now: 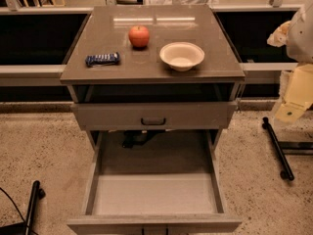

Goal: Place apple into middle drawer

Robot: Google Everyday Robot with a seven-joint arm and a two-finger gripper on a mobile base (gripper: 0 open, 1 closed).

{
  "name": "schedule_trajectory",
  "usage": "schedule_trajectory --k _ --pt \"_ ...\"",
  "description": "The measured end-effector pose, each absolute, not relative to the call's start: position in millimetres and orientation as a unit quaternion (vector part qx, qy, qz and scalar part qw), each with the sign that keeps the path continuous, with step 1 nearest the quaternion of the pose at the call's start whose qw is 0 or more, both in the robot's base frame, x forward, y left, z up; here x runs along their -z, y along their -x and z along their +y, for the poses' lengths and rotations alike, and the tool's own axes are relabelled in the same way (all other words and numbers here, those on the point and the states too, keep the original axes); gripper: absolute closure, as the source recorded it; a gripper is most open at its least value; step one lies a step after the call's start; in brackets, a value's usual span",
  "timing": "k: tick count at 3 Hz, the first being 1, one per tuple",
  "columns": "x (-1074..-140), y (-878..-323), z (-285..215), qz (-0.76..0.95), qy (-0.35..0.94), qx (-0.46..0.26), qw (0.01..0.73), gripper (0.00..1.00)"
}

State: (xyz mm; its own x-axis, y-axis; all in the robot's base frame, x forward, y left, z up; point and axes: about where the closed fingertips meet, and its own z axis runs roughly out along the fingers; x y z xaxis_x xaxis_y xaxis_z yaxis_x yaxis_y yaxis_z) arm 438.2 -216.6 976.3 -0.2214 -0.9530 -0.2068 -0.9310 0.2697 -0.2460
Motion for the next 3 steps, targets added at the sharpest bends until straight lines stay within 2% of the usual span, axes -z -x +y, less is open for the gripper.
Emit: schedule_trajectory --k 1,2,3 --pt "-976.3 -438.2 -216.6 0.781 0.603 0.035 0.159 0.0" --pt "-984.7 -458.9 -204.7 0.768 0.609 0.03 0.194 0.0" --pt "-1011.4 -536.1 -181.6 0.734 0.616 0.03 0.284 0.0"
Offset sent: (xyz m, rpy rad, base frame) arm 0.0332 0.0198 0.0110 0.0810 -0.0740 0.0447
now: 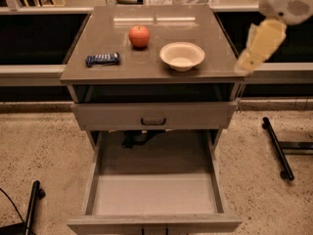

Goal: Place apple into middle drawer

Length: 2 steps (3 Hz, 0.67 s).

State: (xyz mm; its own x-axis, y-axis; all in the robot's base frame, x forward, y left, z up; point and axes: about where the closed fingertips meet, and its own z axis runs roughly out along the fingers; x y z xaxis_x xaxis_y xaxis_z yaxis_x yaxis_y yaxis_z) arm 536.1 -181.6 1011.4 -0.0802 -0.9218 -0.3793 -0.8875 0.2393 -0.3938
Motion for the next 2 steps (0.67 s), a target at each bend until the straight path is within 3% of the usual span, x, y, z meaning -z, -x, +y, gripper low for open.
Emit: schedule_trajectory --k 1,2 --pt "-1037.3 -621.1 -151.0 0.7 0.587 -0.011 0.406 0.0" --pt "-1056.5 -680.1 -102.3 0.629 0.612 -0.02 0.48 0.0"
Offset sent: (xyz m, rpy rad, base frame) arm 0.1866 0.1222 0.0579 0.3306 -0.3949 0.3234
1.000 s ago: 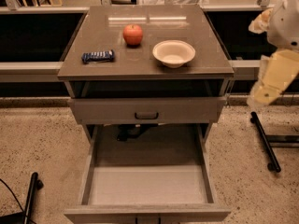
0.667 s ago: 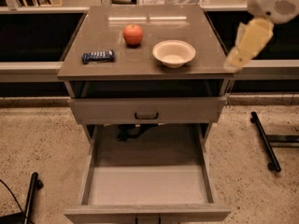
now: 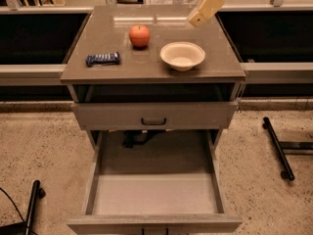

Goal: Place apple into middle drawer

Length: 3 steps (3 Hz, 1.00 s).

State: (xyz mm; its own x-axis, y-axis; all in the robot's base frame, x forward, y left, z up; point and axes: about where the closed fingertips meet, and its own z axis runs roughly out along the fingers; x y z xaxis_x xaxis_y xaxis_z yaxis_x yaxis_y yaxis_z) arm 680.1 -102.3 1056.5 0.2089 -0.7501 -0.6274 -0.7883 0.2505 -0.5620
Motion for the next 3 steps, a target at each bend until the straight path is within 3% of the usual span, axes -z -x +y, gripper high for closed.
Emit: schedule_trajectory --k 1,2,3 --pt "-1058.9 -679.7 -103.6 0.626 0.613 -0.017 0.481 0.0" --pt "-1063.4 -695.8 -80.9 0.61 0.588 -0.072 0.527 0.0" --pt "-1044.6 -750.7 -18.8 0.602 0.558 -0.151 0.55 0.0"
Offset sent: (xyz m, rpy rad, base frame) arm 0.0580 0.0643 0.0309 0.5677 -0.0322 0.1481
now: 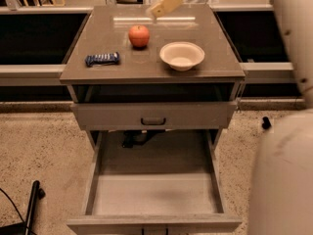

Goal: Place apple into middle drawer

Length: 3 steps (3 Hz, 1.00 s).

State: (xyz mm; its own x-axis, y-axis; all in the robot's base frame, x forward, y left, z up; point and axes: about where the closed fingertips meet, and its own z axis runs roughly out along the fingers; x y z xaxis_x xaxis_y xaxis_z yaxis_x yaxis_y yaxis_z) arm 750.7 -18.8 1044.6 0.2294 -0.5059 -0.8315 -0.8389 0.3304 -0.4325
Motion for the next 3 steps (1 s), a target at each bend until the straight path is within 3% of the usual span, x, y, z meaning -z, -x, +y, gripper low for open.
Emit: schedule_trajectory --k 3 --pt "-920.8 -819.3 62.8 0.68 0.559 -0.183 0.438 0.0"
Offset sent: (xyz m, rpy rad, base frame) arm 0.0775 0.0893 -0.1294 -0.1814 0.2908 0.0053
